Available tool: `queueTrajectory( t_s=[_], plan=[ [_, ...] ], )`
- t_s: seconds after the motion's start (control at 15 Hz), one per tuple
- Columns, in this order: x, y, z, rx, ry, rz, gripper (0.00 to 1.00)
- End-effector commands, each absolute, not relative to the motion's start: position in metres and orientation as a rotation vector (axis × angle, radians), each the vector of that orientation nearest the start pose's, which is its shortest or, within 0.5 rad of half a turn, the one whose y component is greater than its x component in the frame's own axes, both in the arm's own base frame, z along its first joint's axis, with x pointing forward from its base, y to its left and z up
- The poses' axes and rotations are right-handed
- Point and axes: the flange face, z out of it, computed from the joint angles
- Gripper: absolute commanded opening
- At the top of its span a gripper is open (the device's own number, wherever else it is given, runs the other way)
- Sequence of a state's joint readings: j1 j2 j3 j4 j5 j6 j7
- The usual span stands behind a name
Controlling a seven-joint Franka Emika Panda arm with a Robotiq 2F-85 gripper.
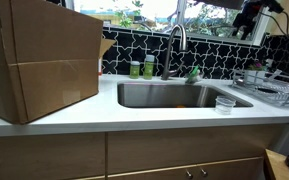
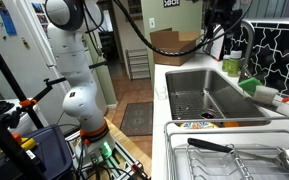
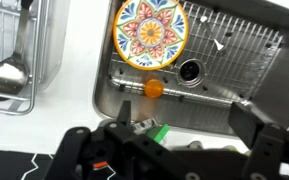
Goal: Close the tap faucet
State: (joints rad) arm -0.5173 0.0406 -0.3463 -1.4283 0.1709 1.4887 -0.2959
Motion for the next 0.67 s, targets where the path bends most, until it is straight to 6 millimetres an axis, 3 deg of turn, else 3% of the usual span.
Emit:
queueTrajectory(
  t_s=[0.0,0.13,0.27,0.33,0.4,0.6],
  plan=[
    [0.36,-0.384,0.713,-2.745,0.883,-0.271,1.0],
    [0.361,-0.379,0.733,-2.689,0.895,-0.408,1.0],
    [0.371,-0.377,0.74,-2.655,0.921,-0.504,1.0],
    [0.409,-0.365,0.728,-2.636,0.946,-0.539,1.0],
    [0.373,-0.375,0.744,-2.687,0.9,-0.502,1.0],
    [0.409,-0.363,0.732,-2.669,0.92,-0.533,1.0]
  ],
)
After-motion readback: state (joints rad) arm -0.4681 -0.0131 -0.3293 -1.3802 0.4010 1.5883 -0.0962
